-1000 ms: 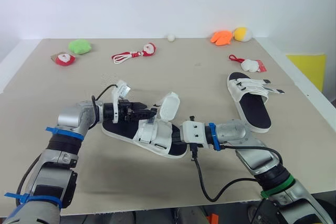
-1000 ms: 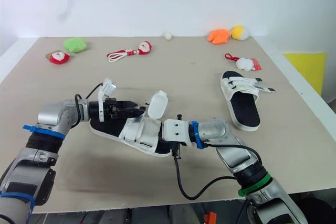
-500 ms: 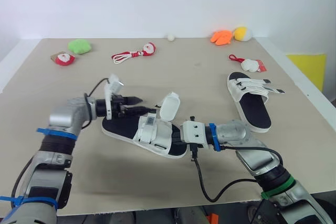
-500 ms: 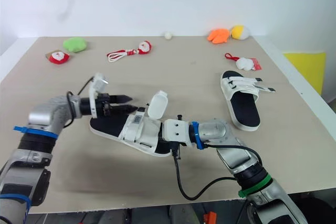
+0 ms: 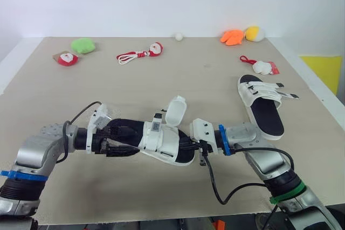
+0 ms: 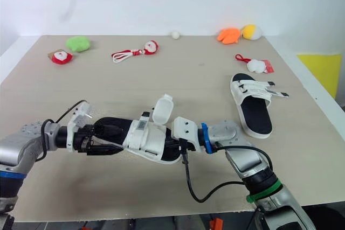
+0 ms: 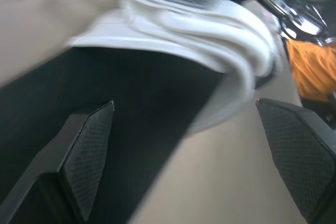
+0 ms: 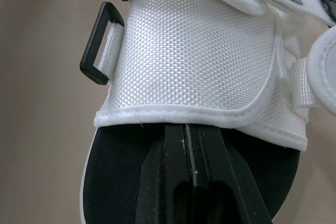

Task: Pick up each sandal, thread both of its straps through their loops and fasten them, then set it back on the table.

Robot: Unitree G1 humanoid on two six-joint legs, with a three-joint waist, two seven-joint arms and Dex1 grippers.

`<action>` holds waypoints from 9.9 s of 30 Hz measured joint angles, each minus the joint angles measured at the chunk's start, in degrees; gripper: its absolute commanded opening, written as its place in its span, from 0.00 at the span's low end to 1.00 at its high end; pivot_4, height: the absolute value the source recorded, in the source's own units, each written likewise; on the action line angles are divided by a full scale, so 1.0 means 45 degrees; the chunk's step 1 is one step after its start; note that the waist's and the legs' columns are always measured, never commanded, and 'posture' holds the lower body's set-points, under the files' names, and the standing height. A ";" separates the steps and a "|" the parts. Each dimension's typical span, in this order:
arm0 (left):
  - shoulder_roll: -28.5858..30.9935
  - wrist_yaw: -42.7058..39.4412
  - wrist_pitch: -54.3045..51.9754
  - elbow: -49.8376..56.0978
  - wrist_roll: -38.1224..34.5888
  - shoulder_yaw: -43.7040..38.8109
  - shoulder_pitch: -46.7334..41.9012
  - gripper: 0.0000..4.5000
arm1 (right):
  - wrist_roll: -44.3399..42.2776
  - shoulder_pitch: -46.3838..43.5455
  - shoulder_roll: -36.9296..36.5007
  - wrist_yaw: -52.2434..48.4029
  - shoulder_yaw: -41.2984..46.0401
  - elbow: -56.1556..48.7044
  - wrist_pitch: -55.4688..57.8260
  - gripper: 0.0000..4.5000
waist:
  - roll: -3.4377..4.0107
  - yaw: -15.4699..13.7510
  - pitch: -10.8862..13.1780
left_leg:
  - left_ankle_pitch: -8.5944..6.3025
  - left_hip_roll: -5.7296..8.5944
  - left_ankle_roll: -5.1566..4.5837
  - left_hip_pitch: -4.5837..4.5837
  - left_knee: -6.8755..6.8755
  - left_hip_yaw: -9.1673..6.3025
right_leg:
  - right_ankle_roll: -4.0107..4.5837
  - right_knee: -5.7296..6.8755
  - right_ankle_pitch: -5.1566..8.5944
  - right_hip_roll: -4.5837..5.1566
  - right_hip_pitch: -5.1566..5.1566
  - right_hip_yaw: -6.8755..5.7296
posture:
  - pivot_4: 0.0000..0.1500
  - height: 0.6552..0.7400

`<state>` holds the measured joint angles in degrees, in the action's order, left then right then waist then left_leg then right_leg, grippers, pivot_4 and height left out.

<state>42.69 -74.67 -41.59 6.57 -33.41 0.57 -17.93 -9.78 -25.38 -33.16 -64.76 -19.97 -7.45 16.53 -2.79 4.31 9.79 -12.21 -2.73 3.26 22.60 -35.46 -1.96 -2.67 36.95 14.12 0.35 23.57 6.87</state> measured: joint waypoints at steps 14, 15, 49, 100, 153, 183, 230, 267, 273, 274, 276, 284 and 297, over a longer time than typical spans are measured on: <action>0.0383 -0.0175 -0.0802 0.1558 -0.1098 0.0202 0.0832 0.99 | -0.0016 -0.0019 0.0040 -0.0026 -0.0005 0.0124 -0.0201 0.00 | 0.0006 0.0003 0.0003 | -0.0023 -0.0004 0.0003 -0.0005 -0.0001 -0.0001 | -0.0051 0.0002 -0.0005 -0.0001 -0.0006 -0.0004 | 1.00 1.00; 0.0473 -0.0198 -0.0866 0.1807 -0.1226 0.0242 0.0943 0.99 | -0.0017 -0.0026 0.0040 -0.0028 -0.0006 0.0184 -0.0259 0.00 | 0.0006 0.0003 0.0004 | -0.0024 -0.0004 0.0003 -0.0004 -0.0001 -0.0002 | -0.0052 0.0003 -0.0004 -0.0002 -0.0005 -0.0008 | 1.00 1.00; 0.1676 0.0058 -0.1839 0.2866 -0.2679 0.0029 0.1615 0.99 | 0.0315 -0.0090 0.0020 0.0149 -0.0158 0.0412 -0.0718 0.00 | 0.0006 0.0002 0.0002 | -0.0024 -0.0005 0.0001 -0.0018 -0.0024 -0.0026 | -0.0031 0.0017 0.0003 -0.0003 -0.0029 -0.0035 | 1.00 1.00; -0.5477 0.4505 -0.6045 -1.0490 -0.2219 -0.1940 -0.8794 0.99 | 0.0834 0.0099 0.0150 0.1217 -0.0444 0.0007 -0.0436 0.00 | 0.0022 0.0053 -0.0035 | 0.0014 -0.0008 -0.0032 -0.0027 -0.0134 -0.0161 | -0.0061 0.0074 -0.0087 -0.0062 -0.0105 -0.0108 | 1.00 1.00; -0.3723 -0.0175 1.3358 -0.1652 0.4615 0.1964 -0.2743 0.04 | 0.0913 -0.0012 0.0012 0.1133 -0.0501 0.0004 -0.0429 0.00 | 0.0060 -0.0024 -0.0036 | 0.0085 -0.0006 0.0053 -0.0036 -0.0075 -0.0135 | 0.0009 0.0050 -0.0078 -0.0048 -0.0097 -0.0075 | 1.00 1.00; 0.0416 0.3293 1.6261 0.0110 0.3658 0.2846 0.0016 0.99 | 0.0921 0.0212 0.0020 0.1178 -0.0452 -0.0089 -0.0432 0.00 | 0.0117 -0.0004 -0.0070 | 0.0080 -0.0018 0.0026 -0.0044 -0.0056 -0.0132 | 0.0018 0.0053 -0.0062 -0.0048 -0.0100 -0.0076 | 1.00 1.00; -0.0310 0.4518 -0.2721 0.3369 -0.4459 0.3010 0.1826 0.99 | 0.0926 0.0449 -0.0229 0.0924 -0.0338 -0.0750 0.0073 0.00 | 0.0086 -0.0063 -0.0067 | 0.0026 -0.0002 0.0016 -0.0035 -0.0015 -0.0150 | 0.0069 0.0053 0.0037 -0.0033 -0.0085 -0.0114 | 1.00 1.00; -0.1745 0.3981 -0.3718 0.3014 -0.4661 0.1324 -0.1087 0.03 | 0.0943 0.0312 -0.0246 0.1084 -0.0301 -0.0621 0.0214 0.00 | 0.0092 -0.0108 -0.0073 | 0.0024 0.0003 0.0012 -0.0026 -0.0080 -0.0155 | 0.0040 0.0052 0.0009 -0.0033 -0.0109 -0.0112 | 1.00 1.00; -0.1477 0.4026 -0.3924 0.3348 -0.4843 0.1162 -0.0670 0.03 | 0.0974 0.0159 -0.0184 0.1120 -0.0503 -0.0547 0.0049 0.00 | 0.0098 -0.0046 -0.0074 | 0.0014 -0.0001 -0.0005 -0.0031 -0.0057 -0.0168 | -0.0016 0.0054 -0.0014 -0.0044 -0.0104 -0.0113 | 1.00 1.00; -0.1456 0.4027 -0.3917 0.3348 -0.4842 0.1160 -0.0651 0.03 | 0.0984 0.0158 -0.0185 0.1124 -0.0496 -0.0517 0.0028 0.00 | 0.0098 -0.0046 -0.0074 | 0.0015 -0.0001 -0.0005 -0.0031 -0.0059 -0.0168 | -0.0016 0.0054 -0.0016 -0.0044 -0.0105 -0.0113 | 1.00 1.00; -0.1456 0.4030 -0.3779 0.3350 -0.4812 0.1117 -0.0807 0.03 | 0.1013 0.0142 -0.0185 0.1146 -0.0495 -0.0444 -0.0039 0.00 | 0.0097 -0.0044 -0.0074 | 0.0016 -0.0001 -0.0004 -0.0031 -0.0077 -0.0166 | 0.0000 0.0054 -0.0015 -0.0042 -0.0109 -0.0113 | 1.00 1.00; -0.1183 0.2727 -0.1301 0.1552 -0.2574 0.1456 -0.2962 0.03 | 0.1244 -0.0032 -0.0047 0.1137 -0.0566 -0.0179 -0.0336 0.00 | 0.0111 -0.0027 -0.0083 | 0.0028 0.0002 -0.0009 -0.0044 -0.0105 -0.0154 | 0.0043 0.0054 -0.0018 -0.0044 -0.0122 -0.0108 | 1.00 1.00; -0.1856 -0.2529 0.1428 -0.4123 0.0501 0.3951 -0.6627 0.03 | 0.1292 -0.0162 0.0070 0.1091 -0.0602 0.0079 -0.0590 0.00 | 0.0111 0.0036 -0.0082 | 0.0032 0.0000 -0.0017 -0.0037 -0.0109 -0.0160 | 0.0036 0.0062 -0.0029 -0.0059 -0.0117 -0.0106 | 1.00 1.00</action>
<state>34.34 -86.04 -35.16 -11.99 -31.16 18.35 -47.75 -3.97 -26.11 -32.85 -59.85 -22.68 -7.09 13.88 -2.29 4.47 9.42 -12.06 -2.73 3.18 22.43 -35.95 -2.68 -2.51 37.23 13.99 0.08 23.04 6.40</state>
